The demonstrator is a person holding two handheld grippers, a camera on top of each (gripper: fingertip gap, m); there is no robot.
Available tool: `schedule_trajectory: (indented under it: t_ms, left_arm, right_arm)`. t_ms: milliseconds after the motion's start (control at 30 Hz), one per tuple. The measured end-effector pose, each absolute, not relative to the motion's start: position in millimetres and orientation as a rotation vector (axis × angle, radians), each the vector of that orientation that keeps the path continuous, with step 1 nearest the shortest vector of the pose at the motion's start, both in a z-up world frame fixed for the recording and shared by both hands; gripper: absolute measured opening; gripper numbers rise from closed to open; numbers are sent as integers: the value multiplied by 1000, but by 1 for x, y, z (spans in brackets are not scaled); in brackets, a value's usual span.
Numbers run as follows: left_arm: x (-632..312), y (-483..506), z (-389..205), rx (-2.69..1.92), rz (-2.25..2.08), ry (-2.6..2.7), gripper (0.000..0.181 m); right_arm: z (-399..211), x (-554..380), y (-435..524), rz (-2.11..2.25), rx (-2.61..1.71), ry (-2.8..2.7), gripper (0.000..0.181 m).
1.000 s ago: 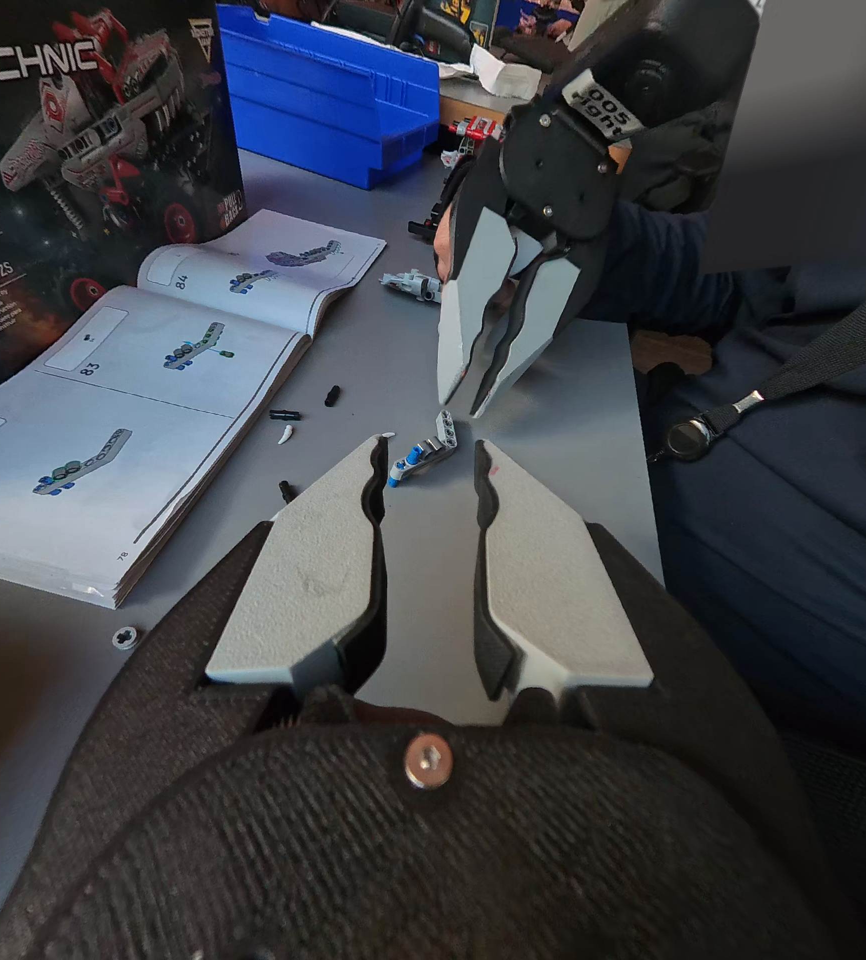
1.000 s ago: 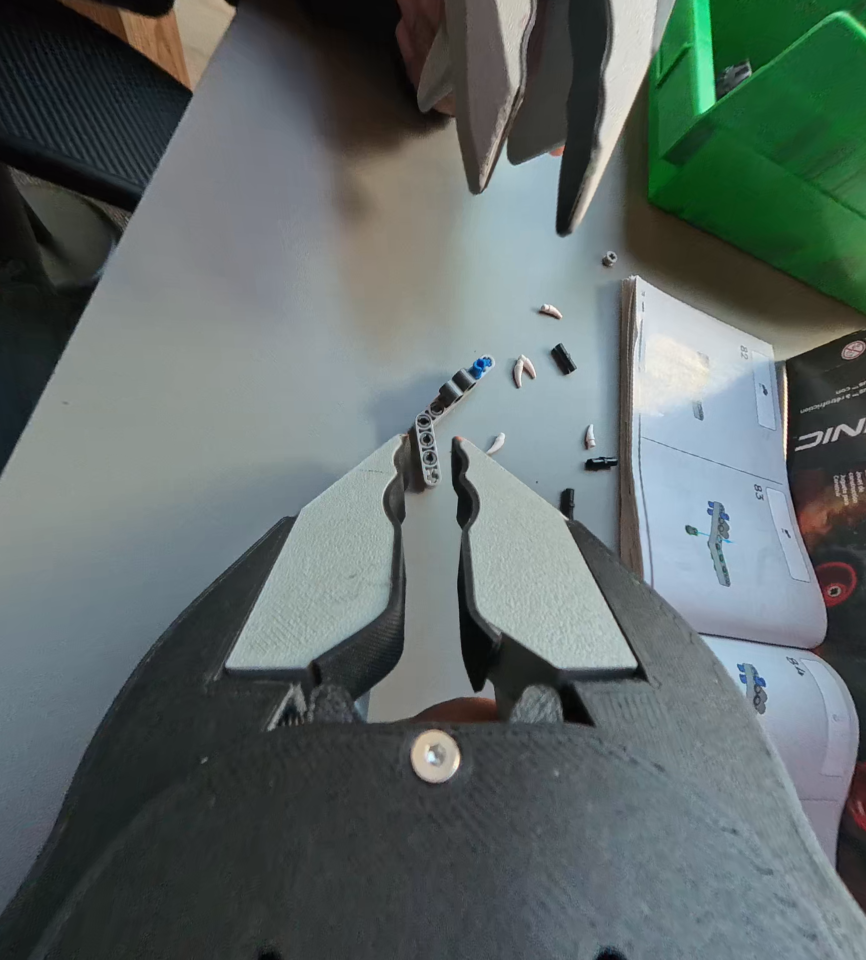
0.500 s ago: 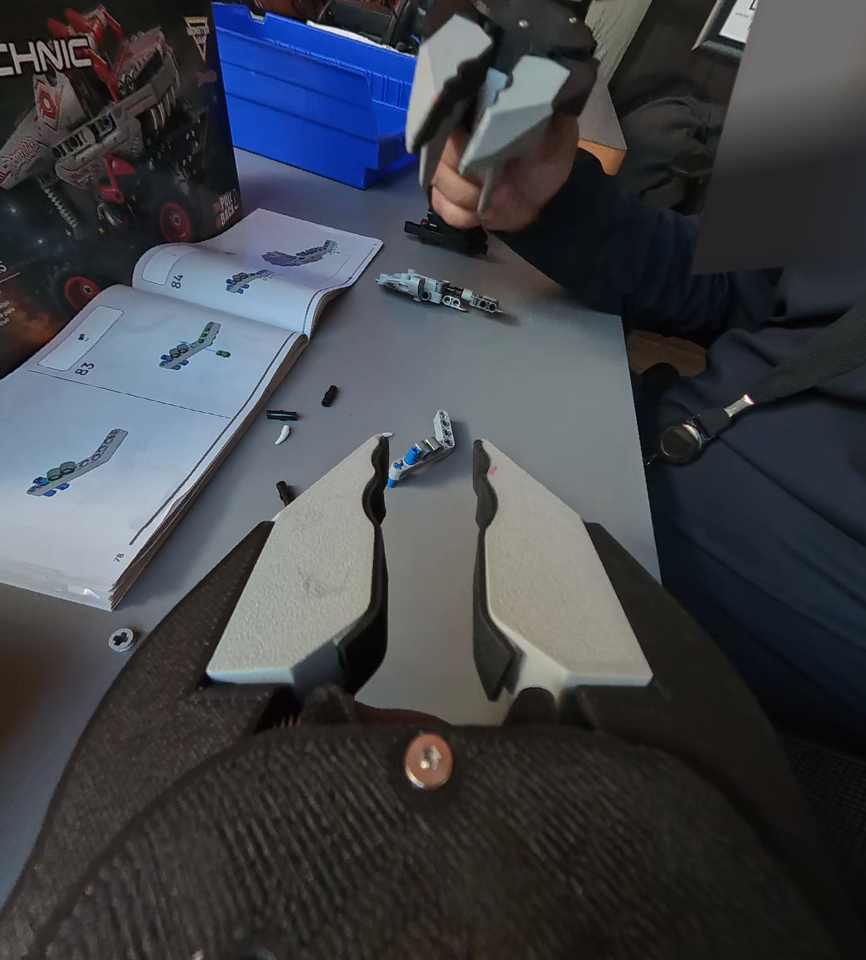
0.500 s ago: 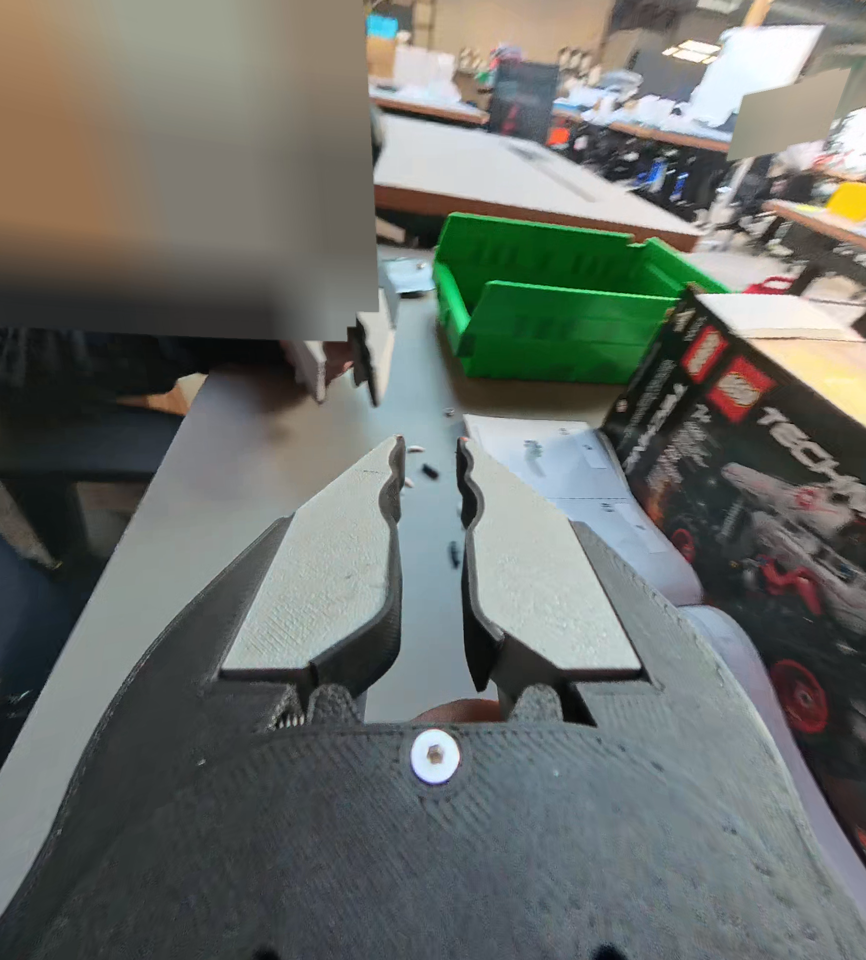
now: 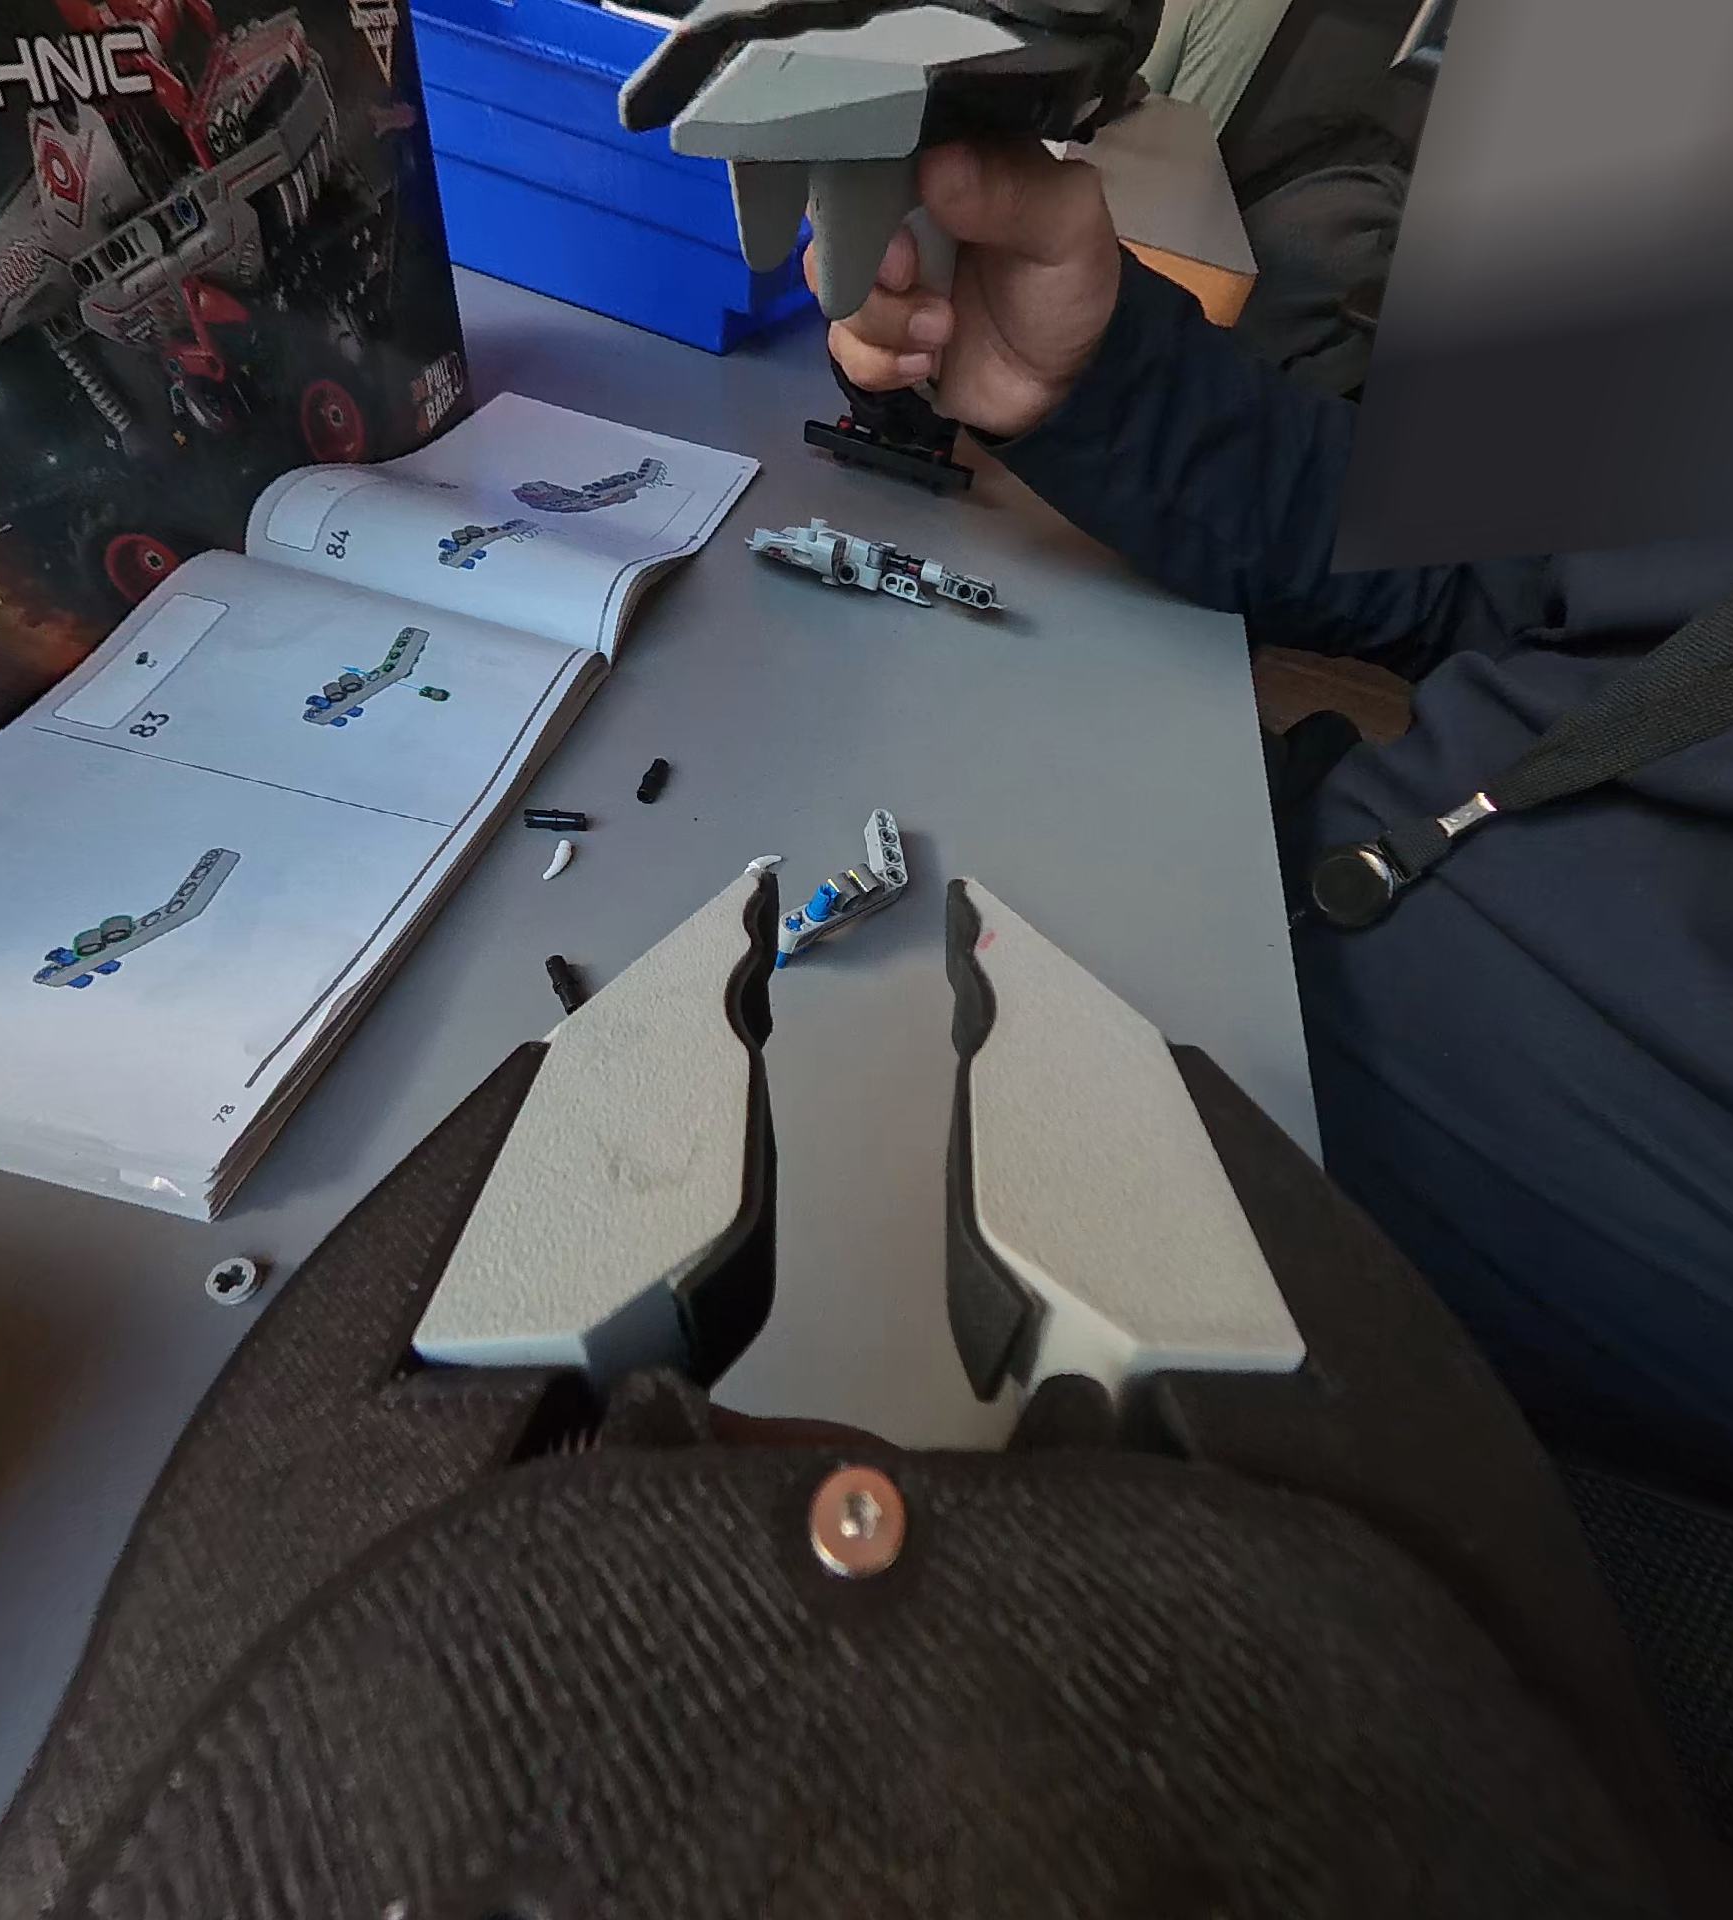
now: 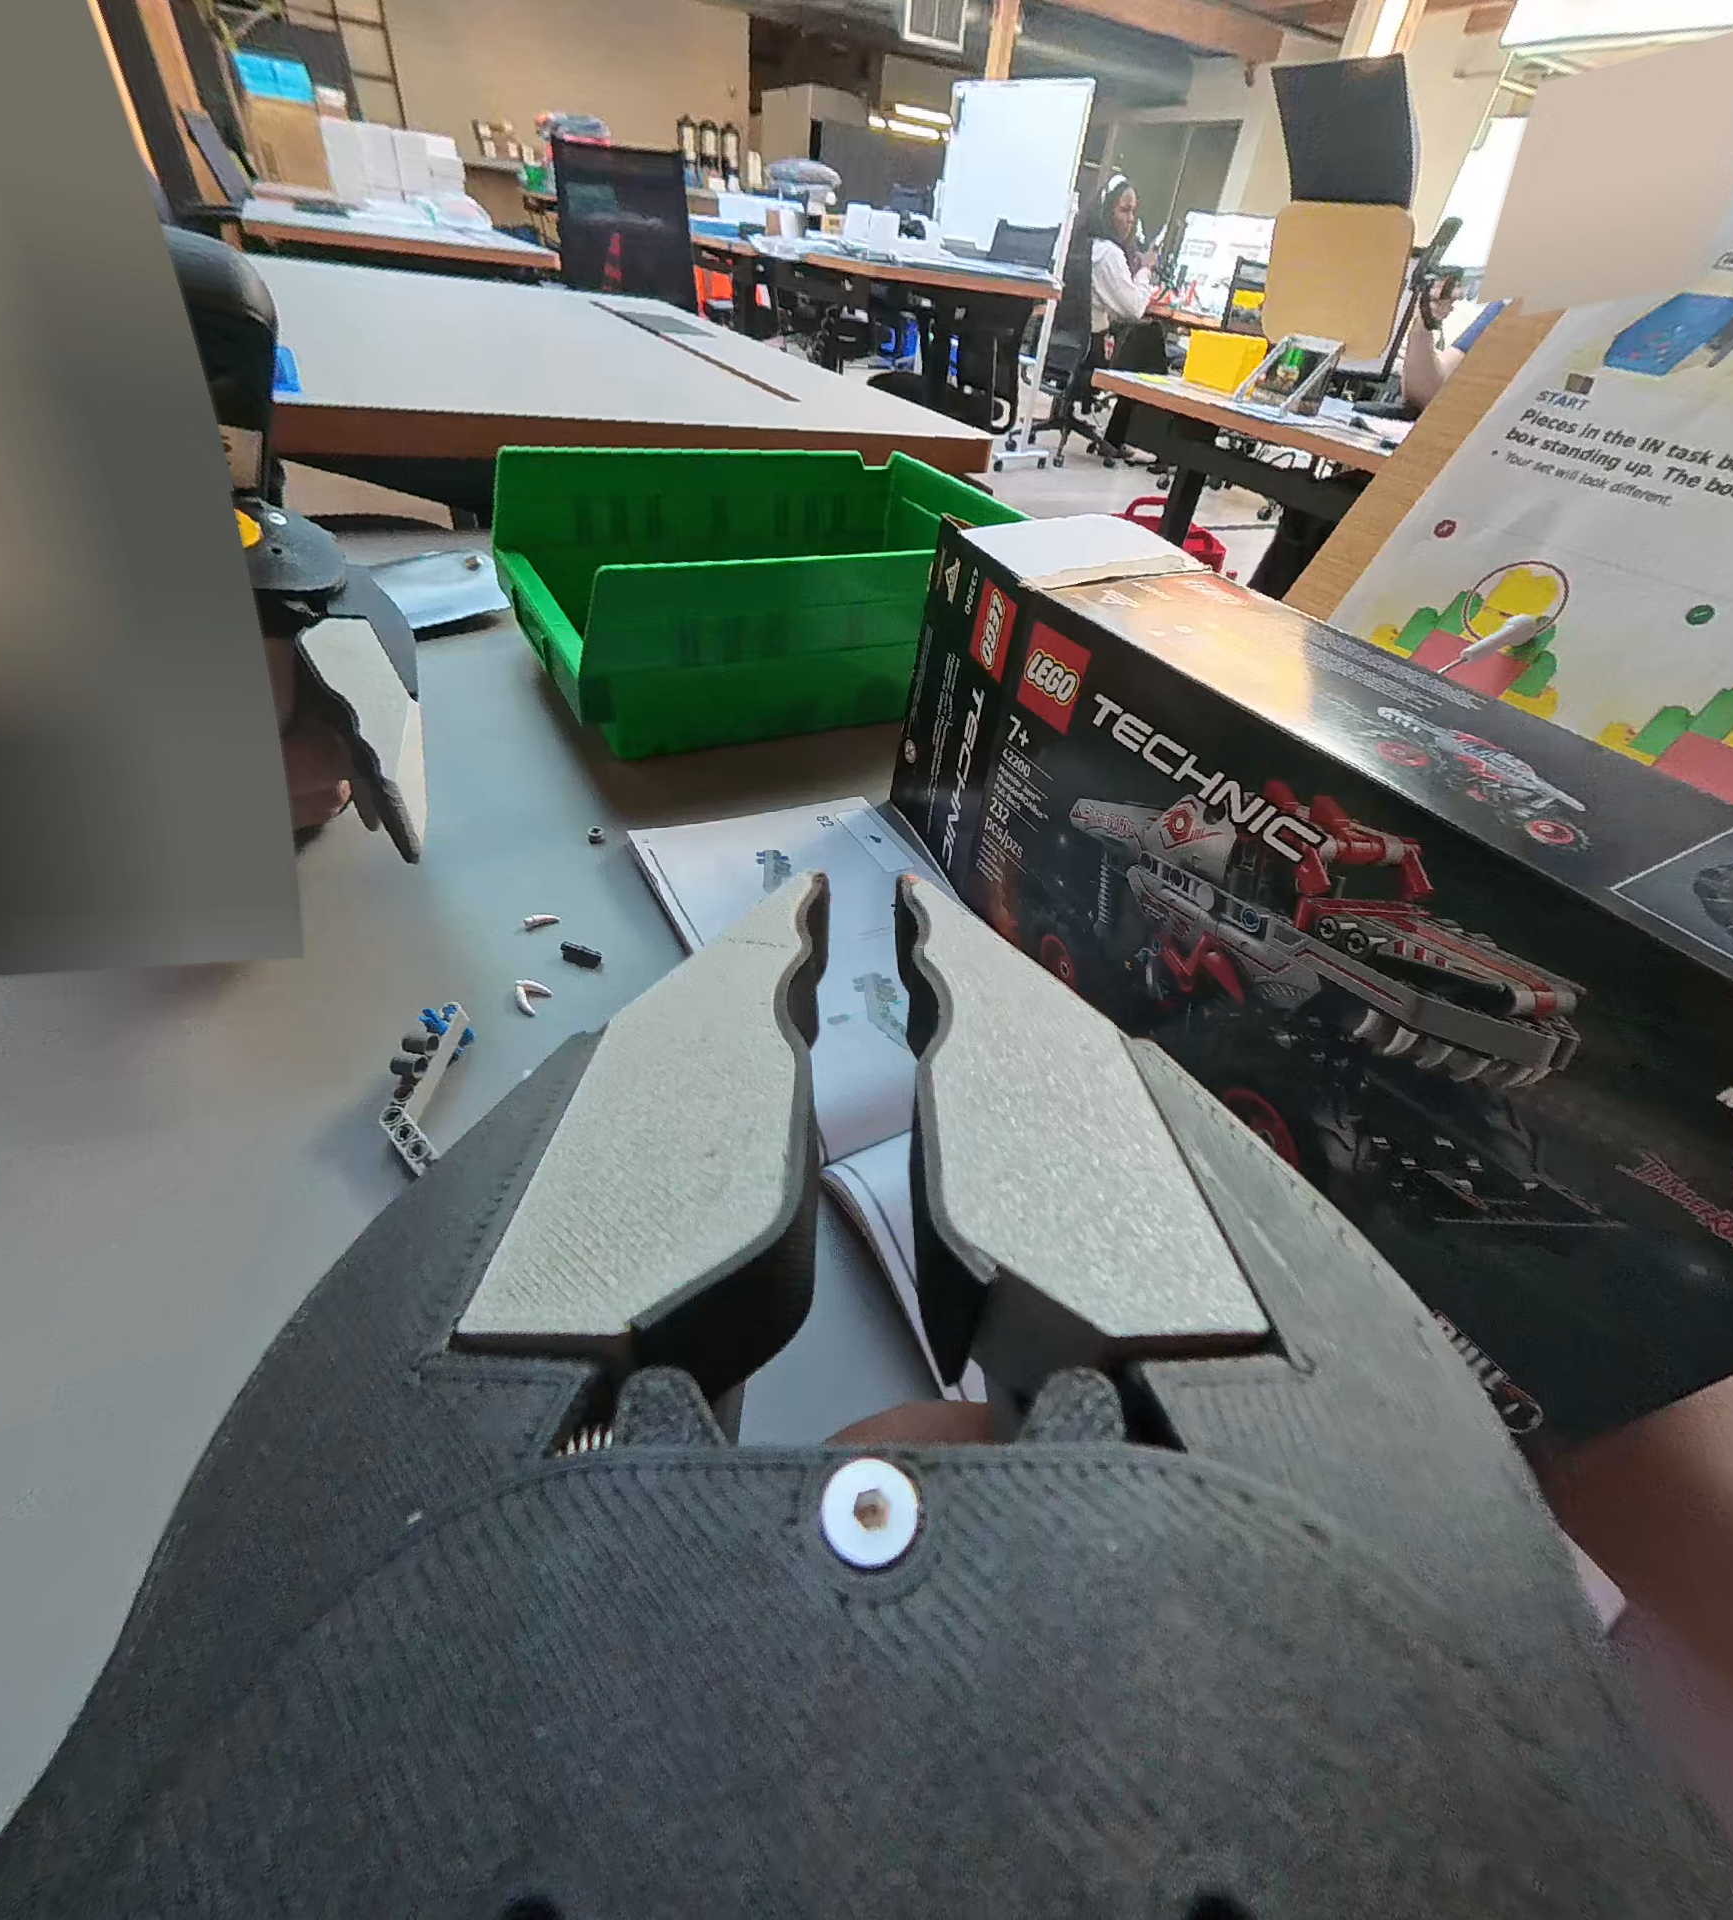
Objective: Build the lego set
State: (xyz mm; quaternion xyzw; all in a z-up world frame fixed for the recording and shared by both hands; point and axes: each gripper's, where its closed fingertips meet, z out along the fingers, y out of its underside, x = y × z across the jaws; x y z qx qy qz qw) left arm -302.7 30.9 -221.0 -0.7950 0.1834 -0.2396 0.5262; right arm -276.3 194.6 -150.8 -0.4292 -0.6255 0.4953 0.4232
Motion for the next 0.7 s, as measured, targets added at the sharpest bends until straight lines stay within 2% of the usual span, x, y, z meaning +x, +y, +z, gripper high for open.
schedule_trajectory:
  t_ms: [700]
  left_arm:
    - [-302,31,-221,-1903,-572,440,29]
  right_arm:
    - [-152,-277,195,1212,-1078,-1565,8]
